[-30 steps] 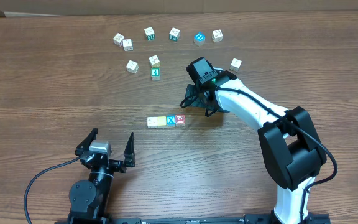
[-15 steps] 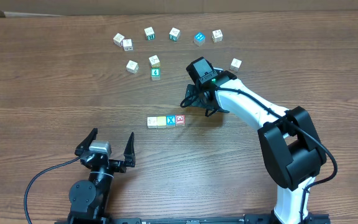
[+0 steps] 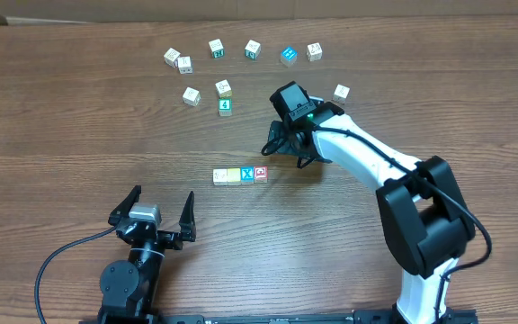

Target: Form a horizontal line

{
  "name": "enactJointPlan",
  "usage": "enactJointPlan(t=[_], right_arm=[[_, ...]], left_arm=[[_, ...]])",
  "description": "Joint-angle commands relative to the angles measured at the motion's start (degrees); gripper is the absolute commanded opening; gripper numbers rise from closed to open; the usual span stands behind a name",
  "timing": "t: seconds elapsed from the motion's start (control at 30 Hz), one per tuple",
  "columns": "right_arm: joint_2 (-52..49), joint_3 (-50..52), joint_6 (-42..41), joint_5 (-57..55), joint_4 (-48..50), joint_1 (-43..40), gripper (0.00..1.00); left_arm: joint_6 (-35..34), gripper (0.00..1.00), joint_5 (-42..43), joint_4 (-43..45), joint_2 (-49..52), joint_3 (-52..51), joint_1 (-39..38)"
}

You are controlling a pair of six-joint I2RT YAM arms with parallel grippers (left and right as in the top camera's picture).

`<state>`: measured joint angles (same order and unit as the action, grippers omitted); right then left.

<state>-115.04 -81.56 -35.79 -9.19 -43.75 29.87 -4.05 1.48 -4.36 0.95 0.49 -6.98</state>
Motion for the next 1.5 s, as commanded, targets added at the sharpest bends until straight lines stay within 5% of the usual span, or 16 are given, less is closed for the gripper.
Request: enactJointPlan(t=[0.0, 1.13, 1.47], right_arm=[[5.5, 0.2, 0.2, -0.2, 0.2, -0.1, 1.00], [36.4, 0.2, 0.2, -0.2, 0.2, -0.1, 1.00], [38.4, 0.2, 0.2, -0.2, -0.2, -0.1, 1.00]], left_arm=[[1.3, 1.00, -0.4, -0.1, -0.7, -0.2, 0.3], [1.3, 0.99, -0.4, -0.1, -0.7, -0.2, 0.3], [1.3, 1.00, -0.4, -0.1, -0.7, -0.2, 0.3]])
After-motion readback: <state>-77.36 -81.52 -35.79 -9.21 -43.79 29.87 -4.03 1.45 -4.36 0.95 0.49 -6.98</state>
